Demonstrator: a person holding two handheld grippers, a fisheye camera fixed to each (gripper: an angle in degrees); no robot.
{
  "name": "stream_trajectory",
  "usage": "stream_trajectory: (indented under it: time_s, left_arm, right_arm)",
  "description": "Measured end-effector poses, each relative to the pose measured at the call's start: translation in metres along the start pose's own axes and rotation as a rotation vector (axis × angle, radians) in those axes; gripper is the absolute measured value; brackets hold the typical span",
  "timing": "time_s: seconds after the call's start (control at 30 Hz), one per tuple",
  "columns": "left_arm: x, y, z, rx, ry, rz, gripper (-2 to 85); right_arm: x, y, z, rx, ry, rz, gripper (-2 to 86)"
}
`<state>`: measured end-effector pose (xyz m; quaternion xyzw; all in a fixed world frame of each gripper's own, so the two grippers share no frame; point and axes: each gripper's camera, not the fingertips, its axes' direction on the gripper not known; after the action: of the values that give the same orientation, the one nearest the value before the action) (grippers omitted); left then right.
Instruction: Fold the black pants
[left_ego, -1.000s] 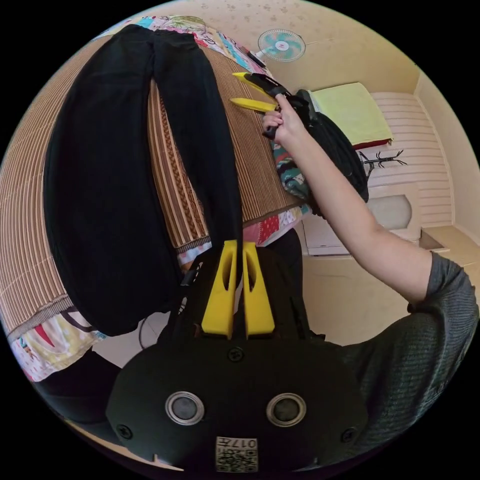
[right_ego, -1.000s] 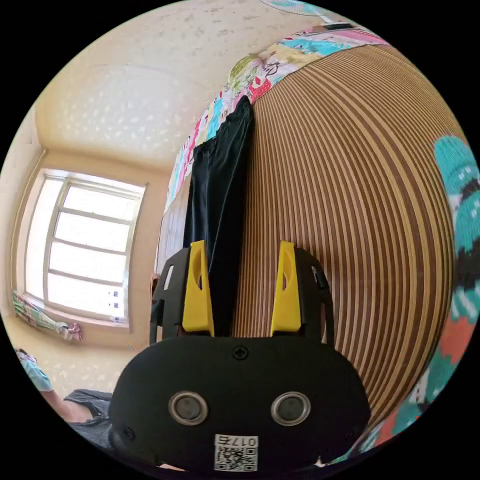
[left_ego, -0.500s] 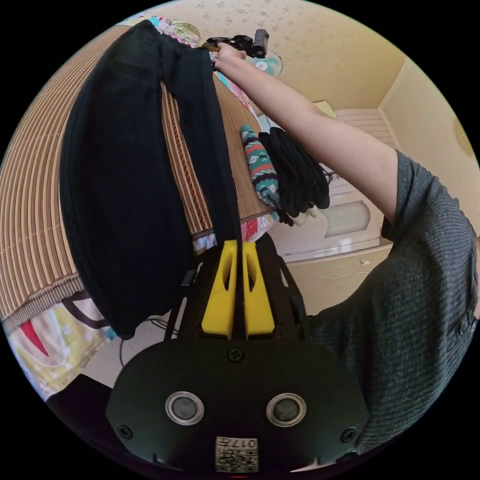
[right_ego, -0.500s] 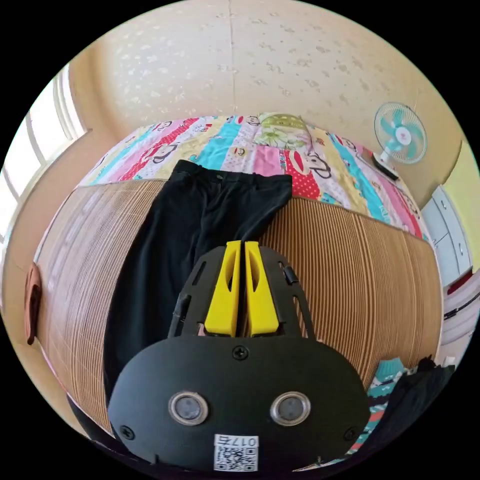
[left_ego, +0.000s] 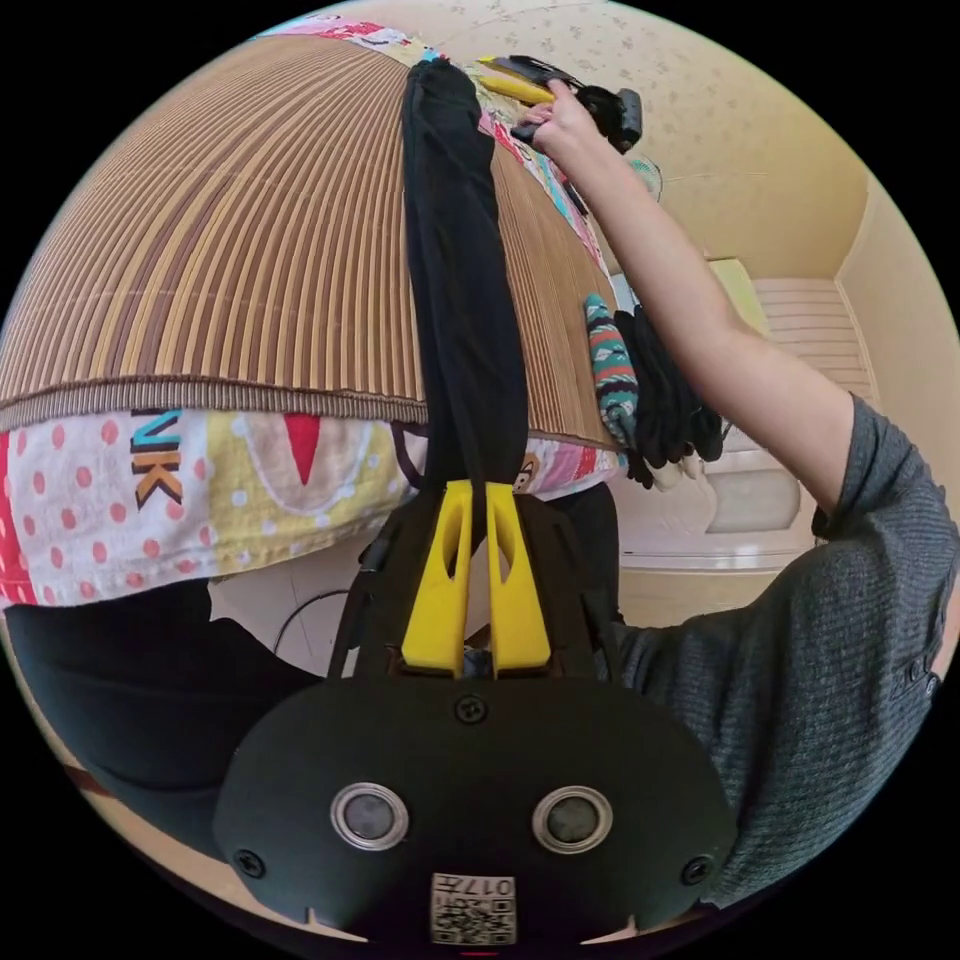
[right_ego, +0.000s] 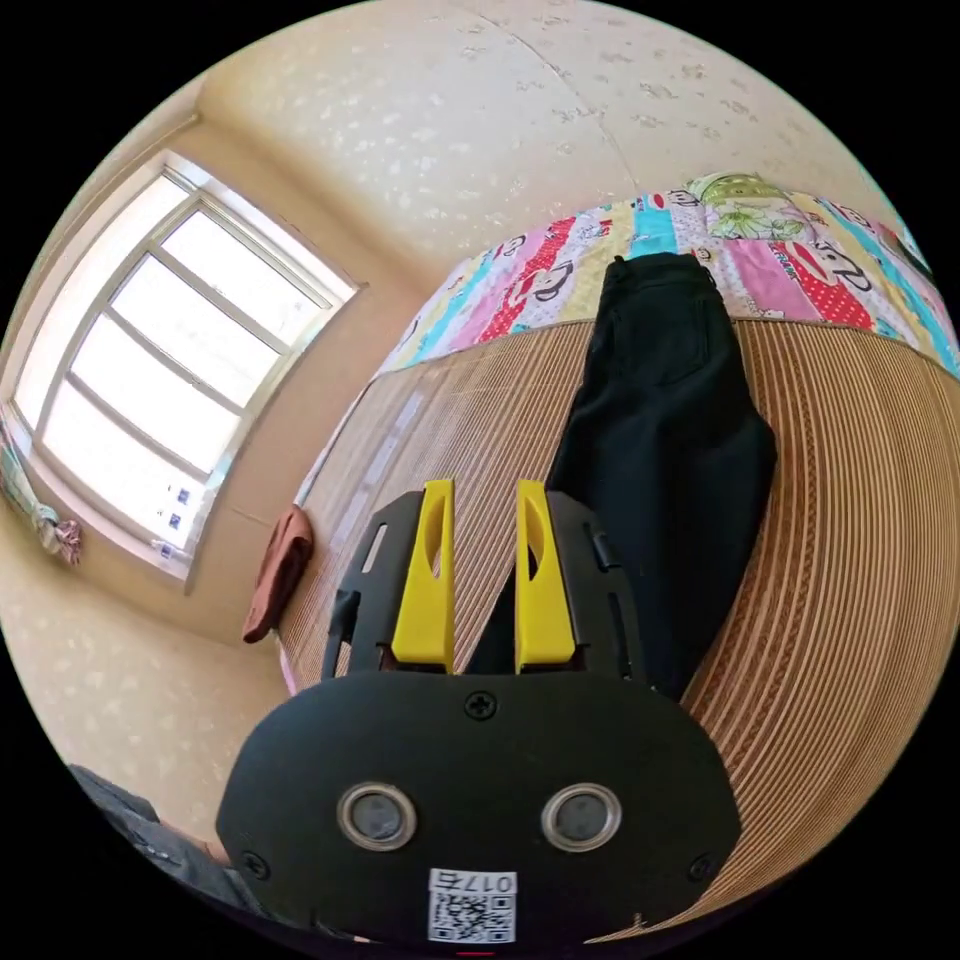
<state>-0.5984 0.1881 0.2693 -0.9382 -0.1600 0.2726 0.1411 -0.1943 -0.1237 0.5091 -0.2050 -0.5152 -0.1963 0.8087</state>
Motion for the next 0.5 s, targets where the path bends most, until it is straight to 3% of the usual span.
stream_trajectory:
  time_s: [0.27,0.4,0.5]
  left_arm:
    - [0.006,-0.003,-0.003,-0.028,-0.075,0.002,3.3]
    - [0.021,-0.008,-0.002,-0.063,-0.179,0.048,3.9]
    - [0.020,-0.018,0.011,-0.149,-0.244,0.021,3.7]
  right_arm:
    - [0.012,0.243,-0.111,-0.218,-0.035,0.209,9.8]
    - [-0.006,0.292,-0.101,-0.360,-0.036,0.212,9.9]
    - [-0.007,0.310,-0.075,-0.471,-0.168,0.312,8.9]
